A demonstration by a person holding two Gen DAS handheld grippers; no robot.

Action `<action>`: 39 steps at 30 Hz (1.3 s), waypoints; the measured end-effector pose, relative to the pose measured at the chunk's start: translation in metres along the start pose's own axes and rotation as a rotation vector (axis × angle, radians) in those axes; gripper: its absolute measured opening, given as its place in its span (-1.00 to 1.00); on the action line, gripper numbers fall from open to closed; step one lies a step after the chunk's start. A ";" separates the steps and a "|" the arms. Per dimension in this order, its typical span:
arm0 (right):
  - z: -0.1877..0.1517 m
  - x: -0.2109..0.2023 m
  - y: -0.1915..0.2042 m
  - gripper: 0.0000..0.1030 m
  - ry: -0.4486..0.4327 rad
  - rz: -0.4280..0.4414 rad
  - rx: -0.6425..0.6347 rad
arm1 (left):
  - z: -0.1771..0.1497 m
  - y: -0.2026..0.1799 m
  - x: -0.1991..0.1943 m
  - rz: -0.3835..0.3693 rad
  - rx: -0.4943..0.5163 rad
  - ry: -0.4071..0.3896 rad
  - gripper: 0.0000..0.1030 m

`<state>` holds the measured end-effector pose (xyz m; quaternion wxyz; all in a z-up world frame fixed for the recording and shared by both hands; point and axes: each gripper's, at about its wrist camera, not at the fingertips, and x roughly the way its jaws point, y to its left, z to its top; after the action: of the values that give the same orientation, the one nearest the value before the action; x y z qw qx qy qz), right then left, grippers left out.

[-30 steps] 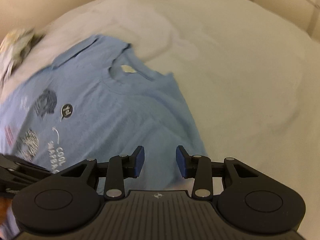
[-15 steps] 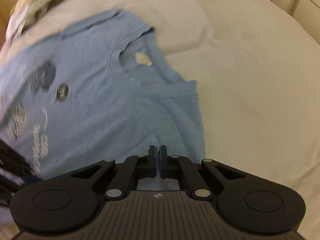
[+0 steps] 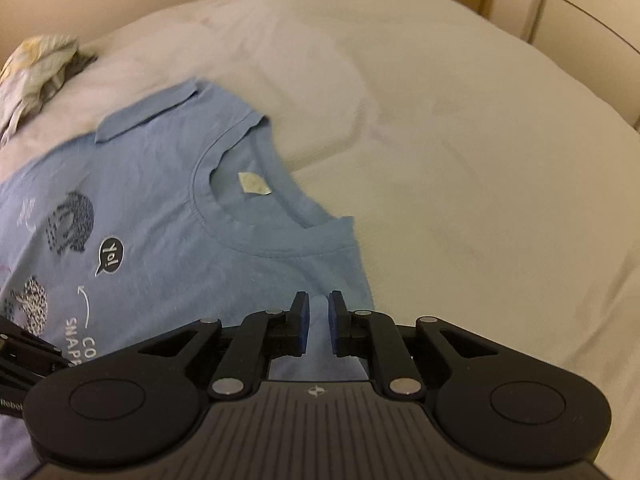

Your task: Fold clothes

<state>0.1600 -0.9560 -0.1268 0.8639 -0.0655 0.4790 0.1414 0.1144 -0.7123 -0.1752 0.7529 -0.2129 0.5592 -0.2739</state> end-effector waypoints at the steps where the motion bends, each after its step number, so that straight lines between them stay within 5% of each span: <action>1: -0.003 -0.003 -0.001 -0.75 -0.002 -0.006 0.020 | 0.001 -0.003 0.001 -0.007 0.016 -0.003 -0.85; 11: -0.050 0.008 -0.010 -0.75 0.104 -0.056 0.107 | -0.008 -0.037 0.050 -0.047 0.163 0.116 -0.85; 16: -0.055 -0.006 -0.023 -0.75 0.077 -0.106 0.204 | -0.007 -0.049 0.040 -0.059 0.203 0.080 -0.84; 21: -0.046 -0.014 -0.015 -0.72 0.010 -0.024 0.206 | -0.008 -0.051 0.045 -0.025 0.254 0.107 -0.80; 25: -0.039 0.010 0.004 -0.68 0.060 0.036 0.104 | -0.013 -0.050 0.057 -0.004 0.294 0.150 -0.80; 32: -0.050 0.018 -0.005 -0.66 0.121 -0.043 0.141 | 0.007 -0.049 0.037 -0.008 0.271 0.056 -0.79; 39: -0.055 0.014 -0.027 -0.65 0.137 -0.110 0.230 | 0.021 -0.031 0.048 0.012 0.218 0.087 -0.80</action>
<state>0.1308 -0.9925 -0.1682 0.8374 -0.0017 0.5456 0.0333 0.1394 -0.7665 -0.1846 0.7484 -0.1143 0.5594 -0.3375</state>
